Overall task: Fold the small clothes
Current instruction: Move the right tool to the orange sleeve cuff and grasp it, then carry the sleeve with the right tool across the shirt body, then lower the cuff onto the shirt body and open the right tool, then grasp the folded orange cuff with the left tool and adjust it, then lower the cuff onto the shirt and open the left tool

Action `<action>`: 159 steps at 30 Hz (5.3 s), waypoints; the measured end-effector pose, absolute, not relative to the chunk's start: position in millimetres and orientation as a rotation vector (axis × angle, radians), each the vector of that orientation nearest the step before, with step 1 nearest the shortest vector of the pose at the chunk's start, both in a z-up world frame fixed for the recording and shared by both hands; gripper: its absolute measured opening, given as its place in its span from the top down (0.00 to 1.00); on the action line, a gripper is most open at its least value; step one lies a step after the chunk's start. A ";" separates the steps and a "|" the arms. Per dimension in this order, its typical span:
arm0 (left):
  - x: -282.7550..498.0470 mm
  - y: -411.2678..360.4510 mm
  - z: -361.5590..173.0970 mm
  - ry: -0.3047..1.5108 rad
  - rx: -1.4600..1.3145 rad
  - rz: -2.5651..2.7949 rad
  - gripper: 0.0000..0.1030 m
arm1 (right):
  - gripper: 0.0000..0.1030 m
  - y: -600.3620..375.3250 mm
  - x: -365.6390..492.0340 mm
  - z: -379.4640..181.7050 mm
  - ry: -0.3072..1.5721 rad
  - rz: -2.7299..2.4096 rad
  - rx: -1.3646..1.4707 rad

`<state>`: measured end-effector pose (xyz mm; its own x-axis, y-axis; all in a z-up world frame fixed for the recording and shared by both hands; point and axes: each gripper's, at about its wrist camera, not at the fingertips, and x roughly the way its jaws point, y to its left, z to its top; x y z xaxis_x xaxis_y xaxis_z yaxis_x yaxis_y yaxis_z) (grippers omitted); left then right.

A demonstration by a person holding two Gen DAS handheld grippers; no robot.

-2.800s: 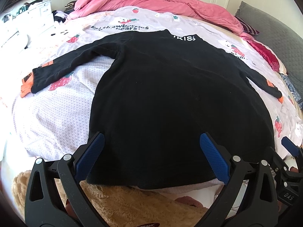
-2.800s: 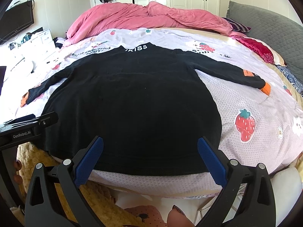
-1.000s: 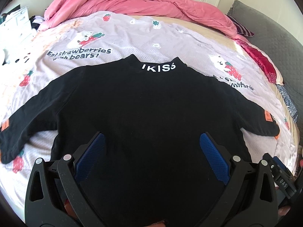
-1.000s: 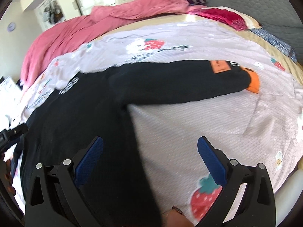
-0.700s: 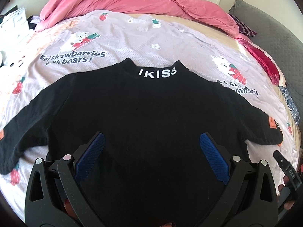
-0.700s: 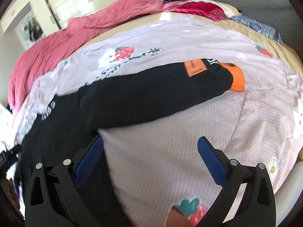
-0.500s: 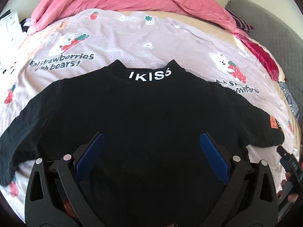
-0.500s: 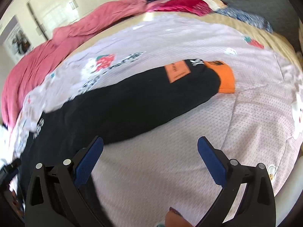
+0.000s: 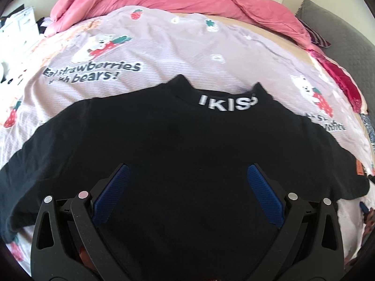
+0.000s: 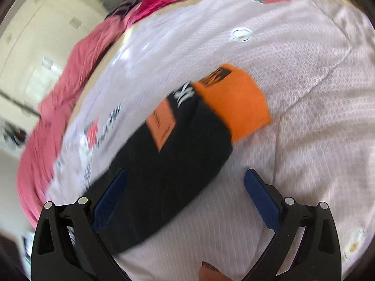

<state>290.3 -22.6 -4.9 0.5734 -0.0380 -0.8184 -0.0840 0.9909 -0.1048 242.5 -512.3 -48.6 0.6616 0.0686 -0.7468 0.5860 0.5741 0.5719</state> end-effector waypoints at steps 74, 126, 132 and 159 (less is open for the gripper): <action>254.3 -39.6 -14.7 1.034 -0.407 -0.372 0.10 | 0.41 -236.6 187.2 9.5 0.770 0.444 -0.003; 219.2 39.3 20.1 0.790 -0.389 -0.214 0.93 | 0.39 -257.9 186.4 4.4 0.809 0.360 0.199; 216.6 61.7 24.5 0.752 -0.397 -0.126 0.93 | 0.36 -253.7 190.0 8.8 0.796 0.357 0.163; 233.1 31.9 -19.4 0.955 -0.232 -0.157 0.62 | 0.31 -201.3 258.8 -5.5 0.905 0.365 -0.002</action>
<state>233.1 31.9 -19.4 0.5694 -0.2340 -0.7881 0.0303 0.9639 -0.2644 258.8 -201.3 -5.5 0.5603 0.3086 -0.7686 -0.3102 0.9386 0.1507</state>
